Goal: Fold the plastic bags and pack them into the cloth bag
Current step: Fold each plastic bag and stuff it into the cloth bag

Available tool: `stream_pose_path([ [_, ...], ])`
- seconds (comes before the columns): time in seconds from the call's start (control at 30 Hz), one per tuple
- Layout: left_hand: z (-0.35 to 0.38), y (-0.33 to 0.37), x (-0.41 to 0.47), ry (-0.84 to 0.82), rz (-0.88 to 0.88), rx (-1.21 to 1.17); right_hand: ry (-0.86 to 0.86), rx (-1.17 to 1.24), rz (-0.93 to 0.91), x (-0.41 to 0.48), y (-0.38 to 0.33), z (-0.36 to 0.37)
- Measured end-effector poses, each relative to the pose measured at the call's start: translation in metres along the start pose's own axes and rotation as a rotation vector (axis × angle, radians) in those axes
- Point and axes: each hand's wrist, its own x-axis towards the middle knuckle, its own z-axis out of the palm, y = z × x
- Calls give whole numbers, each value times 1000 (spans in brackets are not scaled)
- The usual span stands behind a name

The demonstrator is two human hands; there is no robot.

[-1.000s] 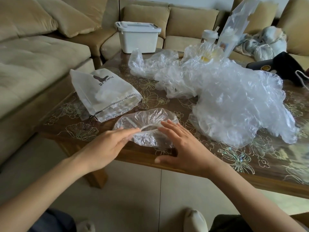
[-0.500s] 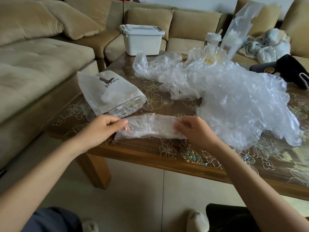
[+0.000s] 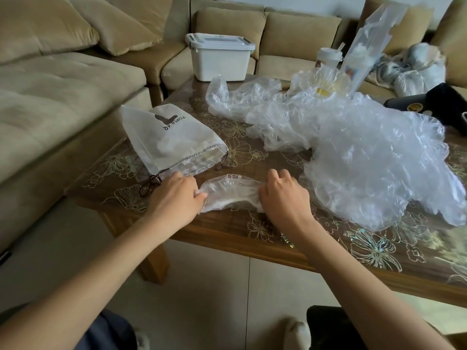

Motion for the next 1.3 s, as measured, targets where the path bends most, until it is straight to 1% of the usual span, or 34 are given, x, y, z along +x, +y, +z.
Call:
stream_pose_path([
  [0.03, -4, 0, 1, -36, -28, -155, -6, 17, -25, 1, 1, -5],
  [0.07, -10, 0, 1, -72, -65, -373, 1, 73, -61, 2, 4, -11],
  [0.1, -17, 0, 1, -128, -103, -629, 23, 179, -99, 3, 7, -19],
  [0.17, -34, 3, -3, -308, -135, -1154, 59, 551, -142, 0, 8, -41],
  [0.2, -40, 2, -4, -409, -128, -1358, 34, 775, -153, -4, 7, -51],
  [0.23, -45, -1, -5, -504, -108, -1490, -30, 972, -169, -8, 4, -61],
  [0.27, -48, -3, -6, -594, -90, -1562, -117, 1111, -189, -11, 1, -67],
  [0.33, -51, -7, -8, -749, -40, -1574, -331, 1198, -244, -14, -4, -72],
  [0.4, -51, -6, -12, -815, 11, -1509, -600, 1174, -280, -16, -8, -68],
  [0.47, -54, -5, -15, -798, 2, -1446, -832, 1134, -283, -18, -12, -61],
  [0.5, -56, -6, -16, -771, -1, -1409, -904, 1133, -275, -20, -14, -57],
  [0.53, -56, -7, -15, -735, -9, -1371, -942, 1142, -250, -22, -15, -53],
  [0.6, -55, -10, -13, -600, -73, -1308, -944, 1128, -197, -24, -15, -47],
  [0.67, -52, -11, -12, -460, -182, -1365, -890, 1082, -188, -25, -15, -44],
  [0.7, -50, -11, -11, -458, -204, -1452, -843, 1091, -180, -25, -14, -42],
  [0.77, -44, -9, -14, -586, -176, -1617, -752, 1195, -129, -25, -14, -39],
  [0.83, -36, -5, -19, -720, -164, -1691, -710, 1287, -86, -26, -13, -36],
  [0.87, -31, -2, -22, -725, -176, -1703, -705, 1289, -93, -26, -13, -34],
  [0.93, -23, 7, -25, -628, -226, -1707, -715, 1266, -107, -29, -12, -30],
  [1.0, -21, 11, -24, -485, -309, -1740, -758, 1253, -111, -32, -12, -24],
  [1.07, -24, 9, -20, -405, -364, -1773, -882, 1188, -136, -37, -13, -18],
  [1.2, -35, -2, -12, -263, -395, -1711, -1186, 864, -284, -49, -15, -9],
  [1.23, -38, -5, -11, -228, -402, -1681, -1223, 783, -315, -49, -14, -9],
  [1.27, -39, -7, -10, -207, -405, -1654, -1221, 720, -350, -47, -10, -13],
  [1.3, -40, -7, -11, -209, -407, -1623, -1195, 710, -356, -43, -5, -18],
])
